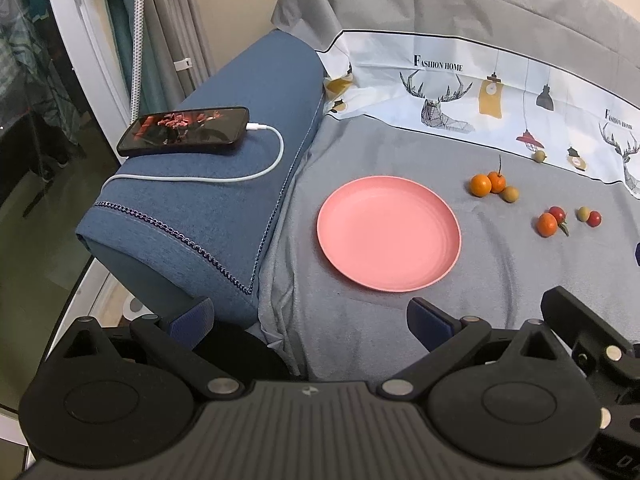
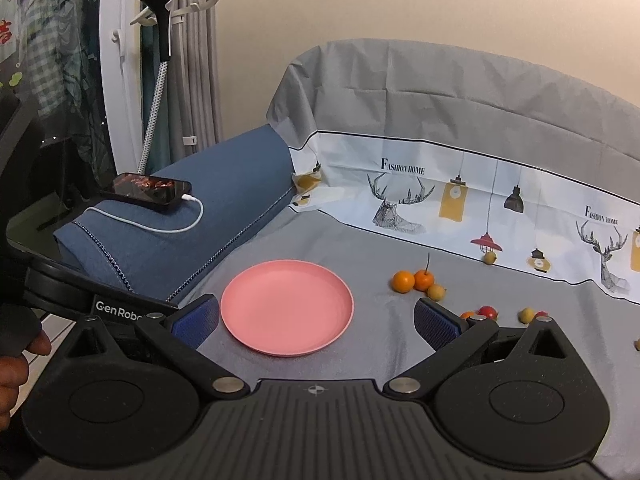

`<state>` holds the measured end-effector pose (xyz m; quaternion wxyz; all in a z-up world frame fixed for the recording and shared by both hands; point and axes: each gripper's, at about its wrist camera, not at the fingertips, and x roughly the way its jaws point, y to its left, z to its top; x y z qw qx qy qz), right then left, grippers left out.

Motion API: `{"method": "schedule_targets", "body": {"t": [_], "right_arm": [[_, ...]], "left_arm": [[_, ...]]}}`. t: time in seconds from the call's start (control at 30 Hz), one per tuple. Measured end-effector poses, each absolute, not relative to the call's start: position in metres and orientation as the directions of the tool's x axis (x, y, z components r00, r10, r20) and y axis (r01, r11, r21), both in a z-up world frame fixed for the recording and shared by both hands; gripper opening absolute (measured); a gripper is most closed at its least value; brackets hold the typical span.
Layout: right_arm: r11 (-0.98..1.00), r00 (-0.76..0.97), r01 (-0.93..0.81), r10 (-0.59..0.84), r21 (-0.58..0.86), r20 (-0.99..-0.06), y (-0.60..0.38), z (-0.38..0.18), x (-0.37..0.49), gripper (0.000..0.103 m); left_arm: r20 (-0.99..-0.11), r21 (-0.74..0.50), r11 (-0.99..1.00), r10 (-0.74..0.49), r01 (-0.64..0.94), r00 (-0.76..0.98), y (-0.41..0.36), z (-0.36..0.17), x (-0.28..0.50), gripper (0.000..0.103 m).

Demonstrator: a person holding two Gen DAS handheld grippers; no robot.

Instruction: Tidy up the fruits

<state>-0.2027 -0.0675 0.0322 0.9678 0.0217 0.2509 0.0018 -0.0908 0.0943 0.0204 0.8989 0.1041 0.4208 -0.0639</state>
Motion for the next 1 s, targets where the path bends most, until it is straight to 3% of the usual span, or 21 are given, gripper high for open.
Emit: {"method": "schedule_targets", "body": {"t": [0.73, 1.0], "right_arm": [[0.994, 0.87, 0.023, 0.034, 0.11, -0.491, -0.078, 0.026, -0.201, 0.103], [0.98, 0.87, 0.102, -0.004, 0.171, -0.493, -0.106, 0.018, -0.2, 0.103]], "left_arm": [[-0.784, 0.156, 0.957, -0.031, 0.246, 0.62, 0.084, 0.015, -0.092, 0.103], [-0.796, 0.185, 0.942, -0.023, 0.28, 0.604, 0.066, 0.011, -0.089, 0.103]]}}
